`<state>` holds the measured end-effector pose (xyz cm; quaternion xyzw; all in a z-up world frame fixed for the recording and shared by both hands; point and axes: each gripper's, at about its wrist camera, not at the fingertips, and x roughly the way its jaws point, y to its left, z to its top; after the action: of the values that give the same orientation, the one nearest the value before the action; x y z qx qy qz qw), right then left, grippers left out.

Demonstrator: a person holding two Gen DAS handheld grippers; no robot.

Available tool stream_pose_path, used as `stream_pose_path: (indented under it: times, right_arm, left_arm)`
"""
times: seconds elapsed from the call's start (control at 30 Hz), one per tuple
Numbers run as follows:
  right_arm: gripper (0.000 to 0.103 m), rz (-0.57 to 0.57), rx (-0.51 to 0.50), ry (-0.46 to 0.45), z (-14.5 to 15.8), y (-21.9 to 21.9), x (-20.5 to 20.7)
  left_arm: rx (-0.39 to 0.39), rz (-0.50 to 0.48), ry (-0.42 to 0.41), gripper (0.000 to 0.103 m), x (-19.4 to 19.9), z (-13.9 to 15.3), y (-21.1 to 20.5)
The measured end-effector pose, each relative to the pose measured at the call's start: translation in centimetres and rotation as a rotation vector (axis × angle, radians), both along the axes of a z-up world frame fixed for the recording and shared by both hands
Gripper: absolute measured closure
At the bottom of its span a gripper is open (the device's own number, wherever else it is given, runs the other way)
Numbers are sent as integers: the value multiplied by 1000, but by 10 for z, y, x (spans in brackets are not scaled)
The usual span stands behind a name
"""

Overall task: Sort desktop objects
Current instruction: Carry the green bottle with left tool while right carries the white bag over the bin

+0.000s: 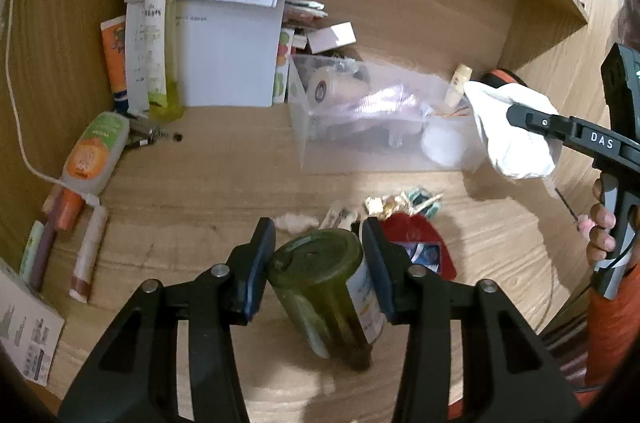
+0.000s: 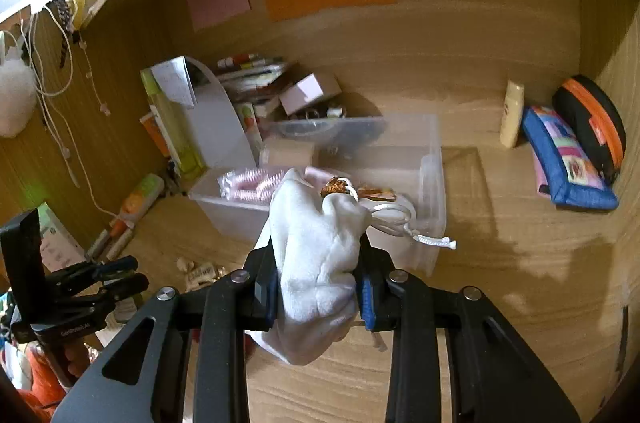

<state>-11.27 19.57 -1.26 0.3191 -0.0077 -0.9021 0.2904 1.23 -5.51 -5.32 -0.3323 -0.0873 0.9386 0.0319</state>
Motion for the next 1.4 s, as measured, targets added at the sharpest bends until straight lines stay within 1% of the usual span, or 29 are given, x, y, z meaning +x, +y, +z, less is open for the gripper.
stream_pose_path:
  times: [0.17,0.37,0.6,0.8,1.07,1.27,1.4]
  right_arm:
    - [76,1,-26,35,13,2,-6]
    - [76,0,-49,62,25,2,-20]
    - [76,-3,-63,71,32,-3,-43]
    - [76,-8,-67,58,32,-6,-66]
    - [76,-6,-55,25,24,-18,-97]
    - [76,-6,-17,-15,3,-30,-118]
    - [76,-12,13,-34,-11,-33,-126]
  left_arm:
    - [15,2,36,60,-5,13,0]
    - [31,5,94,60,-19,38,-3]
    - [-13,9,155,60,-45,72,-1]
    - [-29,3,165,60,-73,90,-3]
    - [-37,11,153,60,-108,95,-2]
    - [-47,16,114,60,-137,85,0]
    - [-50,14,78,60,-156,73,2]
